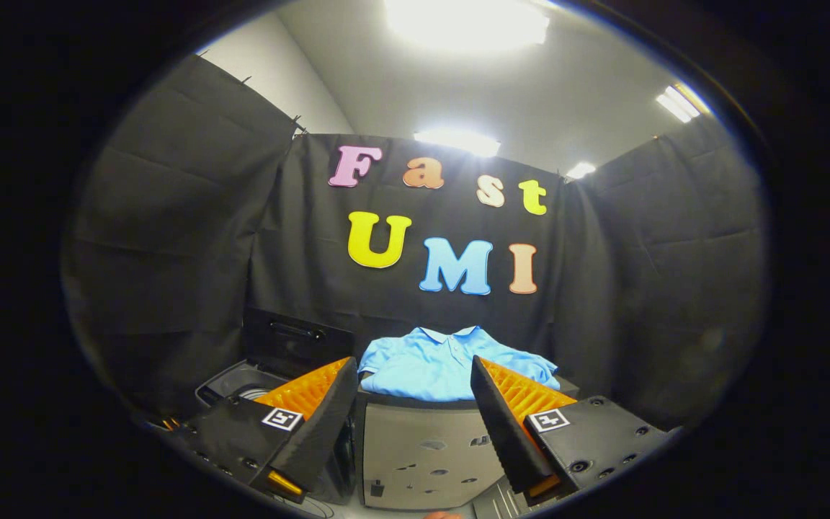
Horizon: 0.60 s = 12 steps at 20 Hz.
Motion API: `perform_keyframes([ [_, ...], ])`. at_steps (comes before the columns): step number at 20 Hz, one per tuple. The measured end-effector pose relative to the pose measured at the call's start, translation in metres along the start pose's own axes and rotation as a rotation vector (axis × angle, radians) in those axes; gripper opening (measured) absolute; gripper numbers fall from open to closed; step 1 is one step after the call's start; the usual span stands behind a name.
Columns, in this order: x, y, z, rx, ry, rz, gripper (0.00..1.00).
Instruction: Put the clothes into the washing machine and then close the washing machine lid.
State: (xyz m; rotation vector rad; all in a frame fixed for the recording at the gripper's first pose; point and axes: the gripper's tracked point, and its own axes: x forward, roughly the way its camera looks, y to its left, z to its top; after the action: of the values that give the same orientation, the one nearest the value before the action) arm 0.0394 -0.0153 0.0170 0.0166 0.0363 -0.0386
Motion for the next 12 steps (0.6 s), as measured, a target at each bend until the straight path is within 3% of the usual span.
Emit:
perform_keyframes([
  [9, 0.082, -0.031, 0.034, -0.042, 0.032, -0.021, 0.98],
  [12, 0.112, -0.039, 0.041, 0.007, 0.041, -0.001, 0.98],
])
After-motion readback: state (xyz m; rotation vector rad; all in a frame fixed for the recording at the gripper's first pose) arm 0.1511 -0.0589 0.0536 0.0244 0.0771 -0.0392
